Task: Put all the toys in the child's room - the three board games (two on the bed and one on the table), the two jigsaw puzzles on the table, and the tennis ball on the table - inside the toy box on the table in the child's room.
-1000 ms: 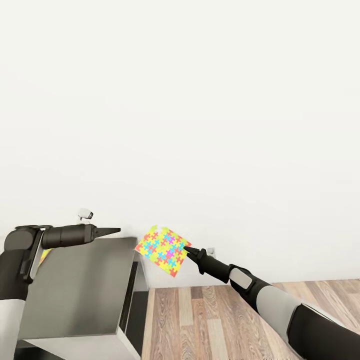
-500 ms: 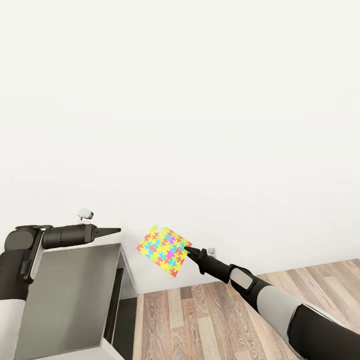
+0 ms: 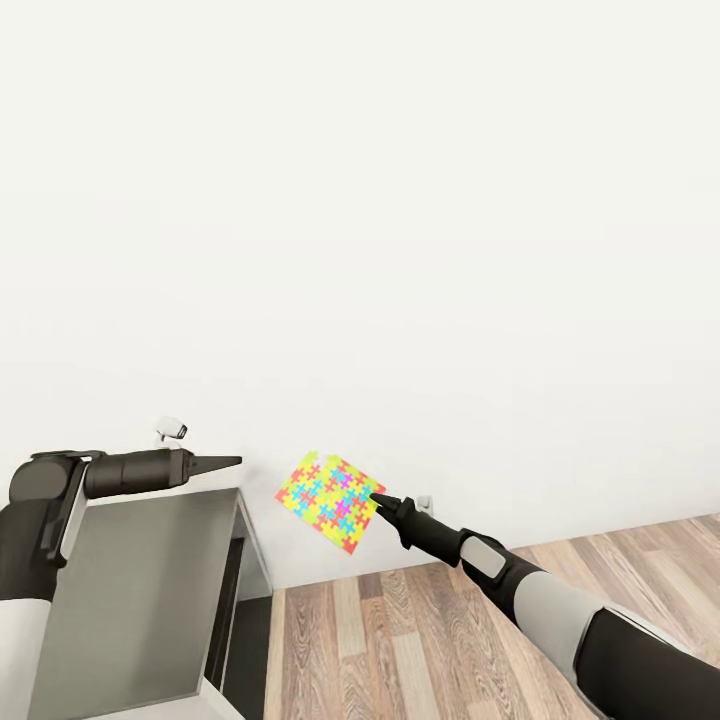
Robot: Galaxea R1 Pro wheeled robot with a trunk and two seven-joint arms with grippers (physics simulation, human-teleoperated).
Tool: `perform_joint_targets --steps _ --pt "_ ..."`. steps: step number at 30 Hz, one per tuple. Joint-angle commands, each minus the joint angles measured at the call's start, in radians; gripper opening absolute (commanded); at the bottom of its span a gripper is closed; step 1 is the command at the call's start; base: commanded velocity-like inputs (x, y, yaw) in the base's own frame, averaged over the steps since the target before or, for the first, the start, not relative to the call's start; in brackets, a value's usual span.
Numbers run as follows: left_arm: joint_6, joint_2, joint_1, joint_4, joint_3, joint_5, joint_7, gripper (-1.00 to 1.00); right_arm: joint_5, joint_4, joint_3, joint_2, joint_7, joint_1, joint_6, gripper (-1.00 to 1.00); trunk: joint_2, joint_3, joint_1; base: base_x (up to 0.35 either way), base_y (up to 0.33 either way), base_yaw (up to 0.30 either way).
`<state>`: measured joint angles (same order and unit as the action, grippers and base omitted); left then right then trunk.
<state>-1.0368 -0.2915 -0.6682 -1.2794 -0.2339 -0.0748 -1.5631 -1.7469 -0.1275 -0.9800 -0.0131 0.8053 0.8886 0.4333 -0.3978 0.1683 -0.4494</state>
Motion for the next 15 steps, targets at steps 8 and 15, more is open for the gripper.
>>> perform_joint_targets --steps 8,15 --pt "-0.01 0.011 0.002 0.0 -0.002 -0.01 -0.008 1.0 -0.009 0.002 -0.009 0.0 -0.077 0.003 -0.044 -1.0 -0.002 0.002 -0.001 0.0 0.0 0.0" --pt "-0.01 0.015 0.003 -0.001 -0.005 -0.005 -0.008 1.0 -0.01 0.002 -0.011 0.001 -0.072 0.003 -0.046 -1.0 -0.002 0.002 -0.001 0.0 0.0 0.0"
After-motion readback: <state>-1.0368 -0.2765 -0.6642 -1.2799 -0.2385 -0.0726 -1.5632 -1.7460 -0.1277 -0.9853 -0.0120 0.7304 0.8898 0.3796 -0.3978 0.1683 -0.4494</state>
